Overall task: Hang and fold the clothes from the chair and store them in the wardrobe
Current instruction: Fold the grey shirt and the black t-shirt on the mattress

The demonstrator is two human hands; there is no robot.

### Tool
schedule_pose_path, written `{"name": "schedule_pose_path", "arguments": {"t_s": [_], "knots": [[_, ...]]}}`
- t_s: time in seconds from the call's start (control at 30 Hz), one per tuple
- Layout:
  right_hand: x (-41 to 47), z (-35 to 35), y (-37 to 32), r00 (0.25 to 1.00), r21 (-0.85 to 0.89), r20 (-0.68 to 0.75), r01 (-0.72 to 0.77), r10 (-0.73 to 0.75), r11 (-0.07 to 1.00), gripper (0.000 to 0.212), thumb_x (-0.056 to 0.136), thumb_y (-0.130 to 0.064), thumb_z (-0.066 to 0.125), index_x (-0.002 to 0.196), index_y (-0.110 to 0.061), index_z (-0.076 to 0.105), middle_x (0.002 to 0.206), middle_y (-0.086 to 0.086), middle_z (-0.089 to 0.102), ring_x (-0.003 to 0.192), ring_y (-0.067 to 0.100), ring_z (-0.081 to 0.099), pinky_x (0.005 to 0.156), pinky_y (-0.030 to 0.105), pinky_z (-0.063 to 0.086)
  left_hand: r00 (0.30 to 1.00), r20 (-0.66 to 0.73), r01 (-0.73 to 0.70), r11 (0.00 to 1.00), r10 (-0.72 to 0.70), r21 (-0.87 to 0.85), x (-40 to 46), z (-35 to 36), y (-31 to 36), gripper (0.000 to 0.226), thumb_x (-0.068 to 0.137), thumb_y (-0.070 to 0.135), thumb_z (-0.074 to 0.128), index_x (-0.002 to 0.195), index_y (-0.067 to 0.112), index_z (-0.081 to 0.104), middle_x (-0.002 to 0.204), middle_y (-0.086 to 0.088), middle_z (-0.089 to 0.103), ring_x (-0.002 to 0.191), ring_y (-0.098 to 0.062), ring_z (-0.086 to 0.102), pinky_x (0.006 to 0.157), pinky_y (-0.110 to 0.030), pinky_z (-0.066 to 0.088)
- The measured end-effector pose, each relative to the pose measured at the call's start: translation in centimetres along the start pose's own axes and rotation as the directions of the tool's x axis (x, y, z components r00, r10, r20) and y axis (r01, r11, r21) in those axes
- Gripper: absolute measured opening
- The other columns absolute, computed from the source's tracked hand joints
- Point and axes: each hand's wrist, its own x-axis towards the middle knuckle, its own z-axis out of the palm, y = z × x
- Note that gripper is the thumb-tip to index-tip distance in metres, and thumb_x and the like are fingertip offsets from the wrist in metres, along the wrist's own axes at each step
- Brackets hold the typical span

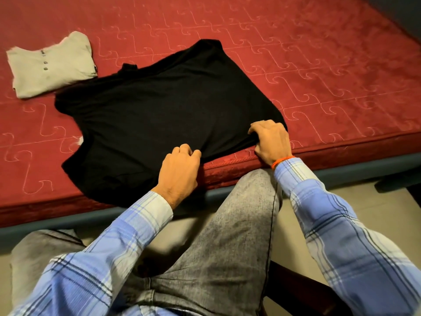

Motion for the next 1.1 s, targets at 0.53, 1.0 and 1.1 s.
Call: {"name": "schedule_pose_path", "arguments": {"t_s": [0.53, 1.0, 1.1], "knots": [[0.9, -2.4, 1.5, 0.972, -0.171, 0.088, -0.201, 0.218, 0.965, 0.022, 0.076, 0.001, 0.063, 0.094, -0.006, 0.072, 0.092, 0.019, 0.068, 0.092, 0.04, 0.058, 0.08, 0.042, 0.041, 0.991, 0.006, 0.131, 0.988, -0.131, -0.077, -0.2, -0.9, -0.7, 0.033, 0.078, 0.019, 0.053, 0.11, 0.014, 0.06, 0.103, -0.006, 0.06, 0.096, -0.033, 0.059, 0.069, -0.036, 0.039], [8.9, 0.0, 3.3, 0.874, 0.438, 0.127, -0.473, 0.468, 0.765, 0.03, 0.084, -0.009, 0.055, 0.111, -0.017, 0.065, 0.11, 0.011, 0.07, 0.107, 0.03, 0.062, 0.092, 0.026, 0.043, 0.853, -0.002, 0.401, 0.659, -0.521, -0.637, 5.6, 0.2, -6.7, 0.025, 0.098, 0.034, 0.051, 0.106, 0.015, 0.066, 0.11, -0.014, 0.068, 0.109, -0.036, 0.059, 0.086, -0.036, 0.043], [10.7, 1.3, 3.1, 0.853, 0.431, 0.128, -0.507, 0.506, 0.746, 0.027, 0.091, -0.013, 0.055, 0.117, -0.015, 0.06, 0.116, 0.015, 0.066, 0.111, 0.034, 0.058, 0.093, 0.031, 0.043, 0.811, -0.031, 0.443, 0.647, -0.585, -0.62, 7.4, 0.1, -6.9, 0.026, 0.099, 0.032, 0.047, 0.108, 0.013, 0.061, 0.111, -0.019, 0.066, 0.107, -0.041, 0.057, 0.086, -0.039, 0.043]]}}
